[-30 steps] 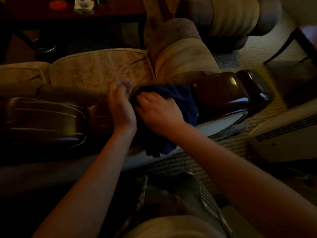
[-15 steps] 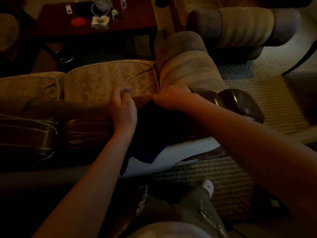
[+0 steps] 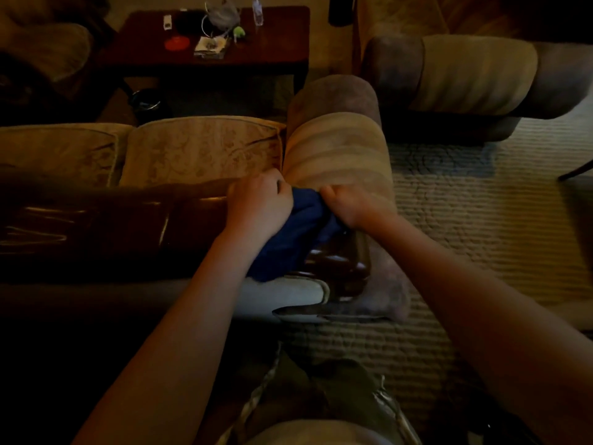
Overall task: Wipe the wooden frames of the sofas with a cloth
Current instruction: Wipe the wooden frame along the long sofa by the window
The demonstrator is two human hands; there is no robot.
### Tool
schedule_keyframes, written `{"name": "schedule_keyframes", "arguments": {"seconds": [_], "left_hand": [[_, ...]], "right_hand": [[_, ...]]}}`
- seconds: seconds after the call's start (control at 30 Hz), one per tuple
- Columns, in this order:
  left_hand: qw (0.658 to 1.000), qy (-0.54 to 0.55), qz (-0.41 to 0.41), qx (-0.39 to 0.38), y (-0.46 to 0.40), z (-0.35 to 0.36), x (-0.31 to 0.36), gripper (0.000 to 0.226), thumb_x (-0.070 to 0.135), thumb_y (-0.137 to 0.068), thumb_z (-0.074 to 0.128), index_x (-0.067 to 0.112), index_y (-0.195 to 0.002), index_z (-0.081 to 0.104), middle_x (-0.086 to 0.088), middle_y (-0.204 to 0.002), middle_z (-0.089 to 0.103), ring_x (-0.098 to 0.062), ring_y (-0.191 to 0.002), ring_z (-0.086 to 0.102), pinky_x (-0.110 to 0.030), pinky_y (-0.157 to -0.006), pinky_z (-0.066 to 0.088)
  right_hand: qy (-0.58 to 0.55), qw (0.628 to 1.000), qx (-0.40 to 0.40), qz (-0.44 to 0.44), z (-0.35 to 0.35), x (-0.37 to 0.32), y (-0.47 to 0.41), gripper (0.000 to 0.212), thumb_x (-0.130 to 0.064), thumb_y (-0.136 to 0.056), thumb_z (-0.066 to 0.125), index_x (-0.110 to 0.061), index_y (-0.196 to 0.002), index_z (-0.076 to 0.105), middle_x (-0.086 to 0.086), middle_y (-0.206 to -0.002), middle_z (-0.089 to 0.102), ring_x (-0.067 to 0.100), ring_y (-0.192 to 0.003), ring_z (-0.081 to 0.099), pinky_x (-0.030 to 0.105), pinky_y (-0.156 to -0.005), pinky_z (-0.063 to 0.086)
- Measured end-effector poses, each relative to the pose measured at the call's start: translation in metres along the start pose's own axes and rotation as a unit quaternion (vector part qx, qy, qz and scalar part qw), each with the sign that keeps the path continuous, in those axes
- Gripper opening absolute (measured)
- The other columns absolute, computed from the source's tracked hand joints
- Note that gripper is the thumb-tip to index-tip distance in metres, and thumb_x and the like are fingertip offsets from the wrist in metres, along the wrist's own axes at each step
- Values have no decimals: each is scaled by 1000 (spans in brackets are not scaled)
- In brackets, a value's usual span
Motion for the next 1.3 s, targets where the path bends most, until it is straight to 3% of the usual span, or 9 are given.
{"name": "schedule_keyframes", "arguments": {"seconds": [0.27,0.47,0.6,0.67,0.8,0.93,1.03,1.2,1.3], "left_hand": [[998,-28,32,-55,1,50,60,24,22,-94,41,17,-100,63,-3,-107,60,-21,-101,55,-38,-97,36],[995,40,-88,-11,-18,5,4,24,15,-94,42,21,-108,61,4,-91,57,-21,-90,57,-41,-87,47],[992,36,-121,19,-28,-13,-18,31,8,-90,41,16,-111,62,-8,-113,61,-28,-106,55,-42,-94,45],[989,39,-141,21,-31,-16,-25,32,7,-89,42,18,-113,61,-5,-116,59,-26,-106,55,-38,-93,46],[988,18,-152,9,-27,-2,-17,29,13,-91,41,21,-110,61,-1,-103,62,-24,-97,57,-43,-95,44],[989,-78,-126,22,-18,27,13,26,15,-90,45,22,-109,62,-1,-112,62,-22,-107,55,-38,-101,32],[972,-161,-163,44,-11,39,31,27,16,-89,46,17,-112,61,-5,-112,60,-24,-107,54,-39,-100,30],[933,-201,-275,113,4,45,38,29,16,-88,46,13,-113,62,-10,-112,60,-28,-110,53,-42,-102,29],[901,-270,-299,158,15,62,54,35,20,-87,40,9,-110,64,-14,-118,59,-30,-120,49,-48,-107,31]], "right_hand": [[-228,967,-70,93,38,83,10,29,-14,-103,26,-16,-91,52,20,-108,51,28,-103,49,33,-90,34],[-283,954,2,-101,-6,-1,24,35,-13,-101,34,-6,-134,47,8,-127,52,11,-114,45,5,-85,30],[-111,982,-16,-153,4,-77,0,25,-28,-99,36,-16,-100,58,4,-108,63,22,-102,57,32,-75,39],[-48,987,9,-150,11,-81,-13,31,-35,-97,33,-16,-105,57,5,-108,64,25,-99,58,34,-72,41],[-130,984,40,-111,9,-35,-12,32,-34,-97,32,-21,-87,60,6,-98,62,24,-93,56,39,-80,45],[-234,968,-38,-85,30,39,-19,32,-20,-100,31,-6,-87,57,13,-97,62,28,-94,55,39,-86,42],[-351,927,-119,-61,58,80,-24,27,-20,-102,34,-16,-103,61,-3,-104,58,8,-95,51,7,-77,38],[-450,846,-286,17,115,129,-40,22,-31,-100,41,-26,-113,58,-13,-94,62,-2,-81,58,4,-69,43],[-376,861,-342,-3,152,153,-56,28,-18,-102,37,-19,-128,46,-5,-120,53,9,-110,51,10,-94,37]]}}
Point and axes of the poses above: each hand's wrist, its own y-axis away from the middle knuckle, its own z-axis out of the palm, x = y × z, the point moved 8 cm from there along -y, towards the middle knuckle
